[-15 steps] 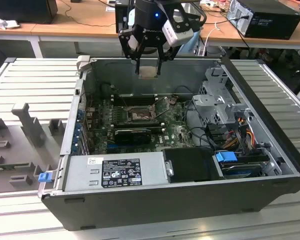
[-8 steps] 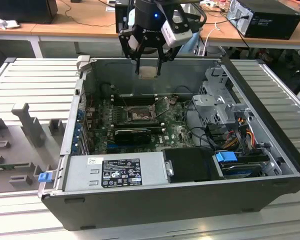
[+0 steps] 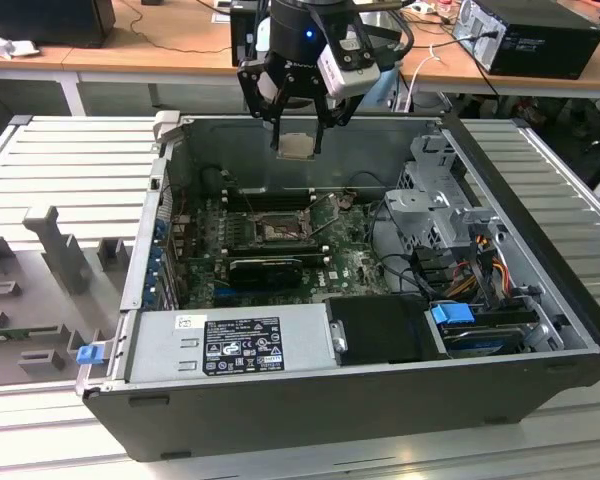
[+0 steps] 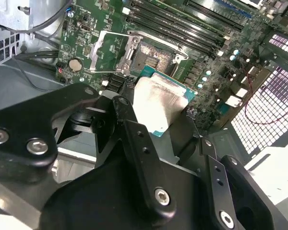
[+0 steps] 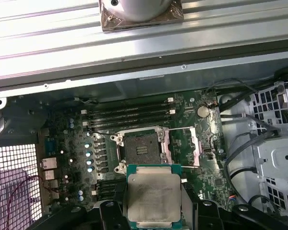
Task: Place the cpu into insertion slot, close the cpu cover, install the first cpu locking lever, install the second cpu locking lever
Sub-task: 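Place the cpu into insertion slot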
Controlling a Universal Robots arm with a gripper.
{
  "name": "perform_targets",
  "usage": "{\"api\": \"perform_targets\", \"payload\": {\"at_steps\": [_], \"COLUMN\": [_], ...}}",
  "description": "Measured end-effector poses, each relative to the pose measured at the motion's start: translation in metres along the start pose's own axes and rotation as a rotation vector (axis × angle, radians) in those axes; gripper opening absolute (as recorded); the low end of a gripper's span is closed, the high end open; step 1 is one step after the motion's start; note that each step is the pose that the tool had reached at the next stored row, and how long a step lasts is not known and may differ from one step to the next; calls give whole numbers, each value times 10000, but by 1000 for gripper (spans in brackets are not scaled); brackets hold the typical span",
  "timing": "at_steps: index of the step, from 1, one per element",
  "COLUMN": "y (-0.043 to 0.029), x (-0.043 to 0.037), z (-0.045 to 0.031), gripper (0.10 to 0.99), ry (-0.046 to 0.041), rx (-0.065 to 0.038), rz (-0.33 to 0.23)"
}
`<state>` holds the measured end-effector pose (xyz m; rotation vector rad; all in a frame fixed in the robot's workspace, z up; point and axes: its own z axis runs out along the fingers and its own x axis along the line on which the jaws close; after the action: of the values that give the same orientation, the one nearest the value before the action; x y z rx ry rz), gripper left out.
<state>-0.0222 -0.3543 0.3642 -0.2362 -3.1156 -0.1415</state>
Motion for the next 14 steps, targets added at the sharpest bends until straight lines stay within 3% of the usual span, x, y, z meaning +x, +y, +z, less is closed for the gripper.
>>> {"api": "perform_targets", "payload": {"at_steps": [4, 14], "y": [-36, -37], "x": [-4, -5], "z": [14, 15], "gripper": [533, 533], "ry": [-2, -39], "rx": [-1, -8], "rz": [21, 446]}}
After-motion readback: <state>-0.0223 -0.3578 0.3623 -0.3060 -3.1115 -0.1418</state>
